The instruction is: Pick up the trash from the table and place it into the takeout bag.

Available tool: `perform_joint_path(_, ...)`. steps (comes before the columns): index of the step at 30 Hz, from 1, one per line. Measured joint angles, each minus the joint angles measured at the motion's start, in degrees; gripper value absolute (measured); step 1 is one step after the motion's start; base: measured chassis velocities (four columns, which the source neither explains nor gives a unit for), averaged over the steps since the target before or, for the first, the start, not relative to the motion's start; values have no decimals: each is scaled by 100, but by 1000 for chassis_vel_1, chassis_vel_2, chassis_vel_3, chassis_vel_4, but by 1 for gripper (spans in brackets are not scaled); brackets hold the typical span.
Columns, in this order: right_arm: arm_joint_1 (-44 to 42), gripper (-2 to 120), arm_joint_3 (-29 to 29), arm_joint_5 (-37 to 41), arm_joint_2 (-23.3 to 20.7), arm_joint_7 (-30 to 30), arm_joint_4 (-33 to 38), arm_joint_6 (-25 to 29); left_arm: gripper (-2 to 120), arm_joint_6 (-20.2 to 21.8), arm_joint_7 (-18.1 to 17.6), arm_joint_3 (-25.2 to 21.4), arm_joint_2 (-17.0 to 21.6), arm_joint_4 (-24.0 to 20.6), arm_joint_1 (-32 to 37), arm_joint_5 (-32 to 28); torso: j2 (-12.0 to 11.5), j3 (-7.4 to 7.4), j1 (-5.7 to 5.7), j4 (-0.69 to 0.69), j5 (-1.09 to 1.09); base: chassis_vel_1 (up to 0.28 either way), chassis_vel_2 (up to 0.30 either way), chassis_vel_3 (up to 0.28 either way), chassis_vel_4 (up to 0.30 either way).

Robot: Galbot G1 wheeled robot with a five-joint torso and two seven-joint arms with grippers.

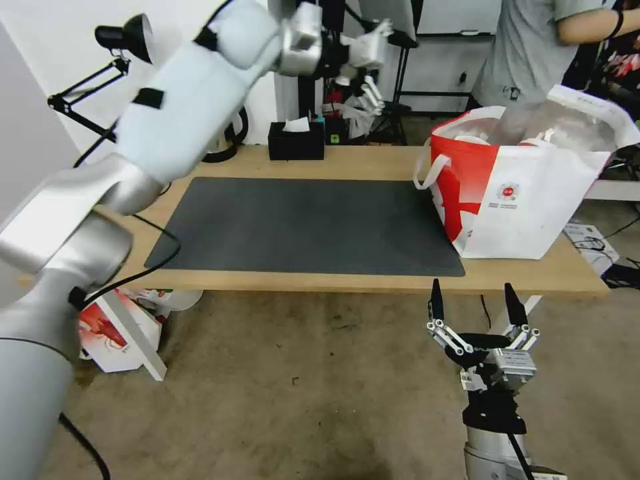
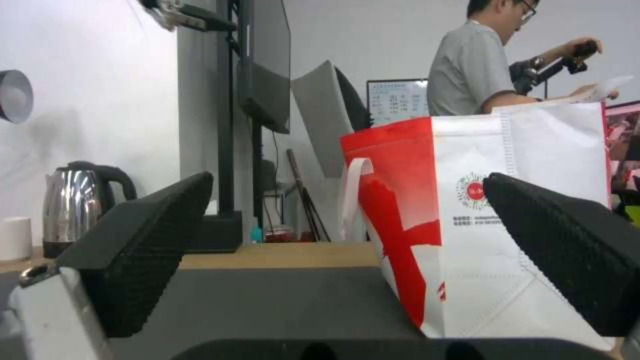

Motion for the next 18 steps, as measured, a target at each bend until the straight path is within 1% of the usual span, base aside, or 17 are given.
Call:
perform_joint_path(1,0,100,0,0,-1,0,0,0,100,27,-45,-43,147,-93,38,-62,0,0,0,1,0,0,0,0,0)
perform_joint_path(2,0,100,0,0,-1,0,0,0,100,27,-45,-43,147,-93,38,-62,0,0,0,1,0,0,0,0,0)
perform_joint_path(3,0,100,0,0,0,0,0,0,100,42,-94,-71,255,-171,69,-119,0,0,0,2,0,0,0,0,0)
perform_joint_path(6,0,100,0,0,0,0,0,0,100,96,-296,-164,635,-460,169,-349,0,0,0,-2,3,0,0,0,0)
perform_joint_path(7,0,100,0,0,0,0,0,0,100,96,-296,-164,635,-460,169,-349,0,0,0,-2,3,0,0,0,0)
perform_joint_path(8,0,100,0,0,-1,0,0,0,100,124,-353,-193,718,-529,202,-390,0,0,0,-1,2,0,0,0,0)
perform_joint_path(10,0,100,0,0,0,0,0,0,100,200,-553,-294,1026,-816,351,-561,0,0,0,-1,1,0,0,0,0)
perform_joint_path(11,0,100,0,0,0,0,0,0,100,254,-712,-387,1248,-1024,462,-668,0,0,0,1,1,0,0,0,0)
perform_joint_path(12,0,100,0,0,0,0,0,0,100,254,-712,-387,1248,-1024,462,-668,0,0,0,1,1,0,0,0,0)
perform_joint_path(14,0,100,0,0,0,0,0,0,100,318,-921,-516,1519,-1301,618,-796,0,0,0,3,-1,0,0,0,0)
perform_joint_path(15,0,100,0,0,0,0,0,0,100,358,-1079,-617,1715,-1515,748,-884,0,-1,0,1,1,0,0,0,0)
perform_joint_path(16,0,100,0,0,0,0,0,0,100,358,-1079,-617,1715,-1515,748,-884,0,-1,0,1,1,0,0,0,0)
perform_joint_path(18,0,100,0,0,0,0,0,0,100,413,-1414,-841,2010,-1866,1019,-1013,0,0,0,1,1,0,0,0,0)
